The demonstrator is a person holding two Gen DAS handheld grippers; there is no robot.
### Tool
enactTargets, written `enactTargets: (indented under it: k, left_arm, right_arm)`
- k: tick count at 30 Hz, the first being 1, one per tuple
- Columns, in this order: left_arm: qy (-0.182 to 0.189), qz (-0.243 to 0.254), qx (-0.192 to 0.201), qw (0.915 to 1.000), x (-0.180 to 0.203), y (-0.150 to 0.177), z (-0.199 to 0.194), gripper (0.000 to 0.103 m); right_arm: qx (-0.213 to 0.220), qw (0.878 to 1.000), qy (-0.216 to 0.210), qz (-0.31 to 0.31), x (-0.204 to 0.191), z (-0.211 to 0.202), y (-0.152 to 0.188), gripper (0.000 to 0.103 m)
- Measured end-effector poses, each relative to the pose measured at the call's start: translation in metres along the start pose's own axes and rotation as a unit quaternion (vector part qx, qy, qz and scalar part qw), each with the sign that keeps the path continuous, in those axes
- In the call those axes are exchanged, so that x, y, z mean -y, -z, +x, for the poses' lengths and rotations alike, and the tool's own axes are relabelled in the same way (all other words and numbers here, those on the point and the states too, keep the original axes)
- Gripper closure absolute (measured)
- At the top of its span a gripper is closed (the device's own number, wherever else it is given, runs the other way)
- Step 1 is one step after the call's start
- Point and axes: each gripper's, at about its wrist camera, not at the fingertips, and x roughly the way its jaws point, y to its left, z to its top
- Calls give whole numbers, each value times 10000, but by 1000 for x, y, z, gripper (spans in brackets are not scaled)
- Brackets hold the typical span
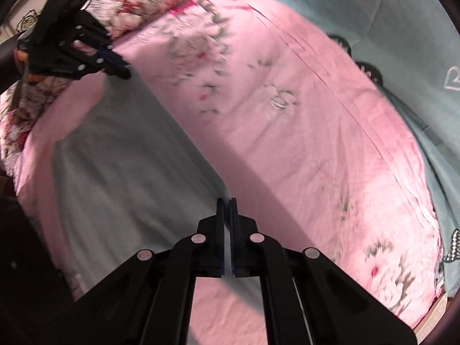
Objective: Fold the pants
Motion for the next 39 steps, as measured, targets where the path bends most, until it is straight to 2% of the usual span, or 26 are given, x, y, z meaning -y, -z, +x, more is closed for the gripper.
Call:
enactTargets:
  k: [3, 7, 11, 15, 21, 22, 26, 29, 31, 32, 34, 36, 39]
  left_arm:
    - [31, 163, 156, 9997, 23, 19, -29, 99]
    - [70, 237, 109, 9996, 55, 49, -49, 99]
    - [210, 131, -37, 9997, 76, 88, -55, 99]
    - [201, -112, -260, 9994, 89, 127, -44, 99]
    - [99, -393, -368, 9985, 91, 161, -20, 98]
    - [20, -395, -378, 9985, 91, 165, -16, 93]
    - [-221, -365, -405, 9983, 98, 178, -10, 89]
    - [-225, -377, -377, 9983, 102, 184, -15, 81]
    - [-229, -477, -317, 9981, 101, 188, -24, 52]
    - [-245, -501, -256, 9981, 101, 191, -32, 51]
    - [-363, -549, -199, 9976, 97, 193, -44, 38]
    - [-445, -654, -40, 9969, 92, 194, -63, 37]
    - [-347, -1095, 574, 9917, 80, 181, -92, 36]
  right_arm:
    - [77, 9999, -121, -60, -26, -27, 16, 101]
    - [18, 9995, -299, -117, -68, -34, 41, 101]
    - [-173, 9984, -528, -114, -115, -20, 70, 101]
    - [-435, 9968, -641, -209, -150, 10, 93, 101]
    - [-609, 9954, -727, 132, -175, 47, 113, 101]
    - [-614, 9955, -695, 207, -175, 53, 114, 100]
    - [-502, 9956, -530, 587, -178, 61, 124, 99]
    - [-431, 9949, -459, 791, -180, 57, 128, 96]
    - [-432, 9947, -428, 831, -182, 54, 130, 93]
    - [-462, 9939, -466, 889, -183, 51, 131, 92]
    - [-438, 9907, -714, 1068, -182, 40, 131, 92]
    - [-167, 9881, -887, 1248, -180, 22, 127, 92]
    - [497, 9805, -884, 1684, -173, 1, 109, 92]
